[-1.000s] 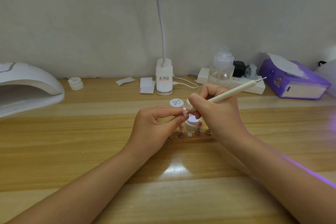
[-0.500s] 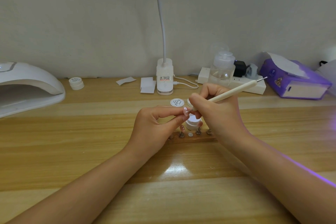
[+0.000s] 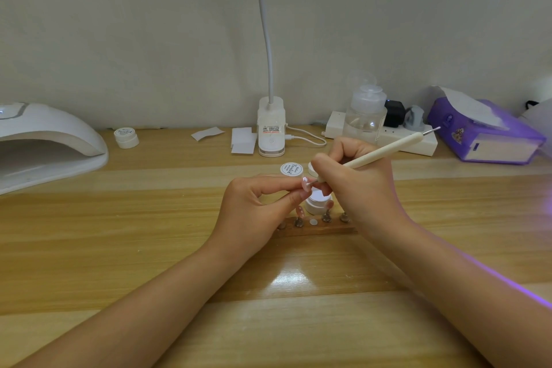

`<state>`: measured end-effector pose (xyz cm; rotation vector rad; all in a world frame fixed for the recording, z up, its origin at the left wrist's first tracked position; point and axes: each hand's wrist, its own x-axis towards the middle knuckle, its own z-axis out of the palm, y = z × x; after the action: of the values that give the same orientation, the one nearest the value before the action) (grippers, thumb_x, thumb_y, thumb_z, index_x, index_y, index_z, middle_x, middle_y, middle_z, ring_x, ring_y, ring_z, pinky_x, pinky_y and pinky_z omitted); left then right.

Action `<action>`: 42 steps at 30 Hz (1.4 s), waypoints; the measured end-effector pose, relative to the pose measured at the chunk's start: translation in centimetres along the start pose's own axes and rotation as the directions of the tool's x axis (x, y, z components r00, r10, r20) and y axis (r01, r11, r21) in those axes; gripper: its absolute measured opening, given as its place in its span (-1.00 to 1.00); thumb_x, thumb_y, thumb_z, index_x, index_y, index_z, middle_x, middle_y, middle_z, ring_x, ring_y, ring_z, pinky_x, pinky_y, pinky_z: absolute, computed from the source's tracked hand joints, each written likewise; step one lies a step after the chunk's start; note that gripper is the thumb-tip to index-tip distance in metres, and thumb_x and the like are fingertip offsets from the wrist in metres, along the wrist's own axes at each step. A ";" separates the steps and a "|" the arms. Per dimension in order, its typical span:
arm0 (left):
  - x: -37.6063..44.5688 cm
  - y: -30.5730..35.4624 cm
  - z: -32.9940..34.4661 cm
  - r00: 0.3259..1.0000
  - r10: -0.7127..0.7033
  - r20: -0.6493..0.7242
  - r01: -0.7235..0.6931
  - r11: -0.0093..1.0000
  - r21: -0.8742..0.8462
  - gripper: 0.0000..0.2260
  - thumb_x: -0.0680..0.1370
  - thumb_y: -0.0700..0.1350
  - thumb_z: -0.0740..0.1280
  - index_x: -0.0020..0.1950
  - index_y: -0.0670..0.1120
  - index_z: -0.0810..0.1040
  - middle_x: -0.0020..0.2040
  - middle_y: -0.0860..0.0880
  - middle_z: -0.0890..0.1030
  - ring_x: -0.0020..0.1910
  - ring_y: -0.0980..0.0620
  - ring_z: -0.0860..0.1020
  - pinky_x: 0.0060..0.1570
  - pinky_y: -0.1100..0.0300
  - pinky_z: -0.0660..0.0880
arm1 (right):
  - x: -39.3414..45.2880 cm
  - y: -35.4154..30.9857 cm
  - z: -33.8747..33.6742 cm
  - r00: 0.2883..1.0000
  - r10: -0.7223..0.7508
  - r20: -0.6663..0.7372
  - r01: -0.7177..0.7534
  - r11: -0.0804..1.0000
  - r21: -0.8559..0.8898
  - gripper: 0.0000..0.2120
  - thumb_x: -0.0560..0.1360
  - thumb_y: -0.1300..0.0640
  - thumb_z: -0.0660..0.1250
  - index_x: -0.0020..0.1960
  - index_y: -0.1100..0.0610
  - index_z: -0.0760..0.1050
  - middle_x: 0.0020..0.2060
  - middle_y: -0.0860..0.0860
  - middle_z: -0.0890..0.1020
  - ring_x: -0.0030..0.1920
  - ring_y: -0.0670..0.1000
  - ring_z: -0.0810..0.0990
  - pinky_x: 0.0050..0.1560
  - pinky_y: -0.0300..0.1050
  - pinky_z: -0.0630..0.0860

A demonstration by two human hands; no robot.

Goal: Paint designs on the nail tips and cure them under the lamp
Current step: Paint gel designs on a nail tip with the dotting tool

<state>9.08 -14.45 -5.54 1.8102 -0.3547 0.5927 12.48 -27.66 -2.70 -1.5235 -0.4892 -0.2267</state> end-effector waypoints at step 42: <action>-0.1 0.1 0.0 0.998 -0.054 0.012 0.055 0.998 -0.037 -0.84 0.37 -0.14 0.42 -0.07 -0.05 0.66 -0.13 0.14 0.67 -0.07 0.20 0.62 -0.06 0.17 0.58 | -0.1 -0.4 0.0 0.997 0.067 -0.029 -0.066 0.997 0.048 -0.73 0.33 0.34 0.25 -0.49 0.18 0.27 -0.65 -0.03 0.38 -0.59 -0.15 0.43 -0.57 -0.27 0.41</action>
<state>8.93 -14.50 -5.50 1.7819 -0.3207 0.5354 12.23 -27.70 -2.40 -1.4858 -0.4163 -0.1853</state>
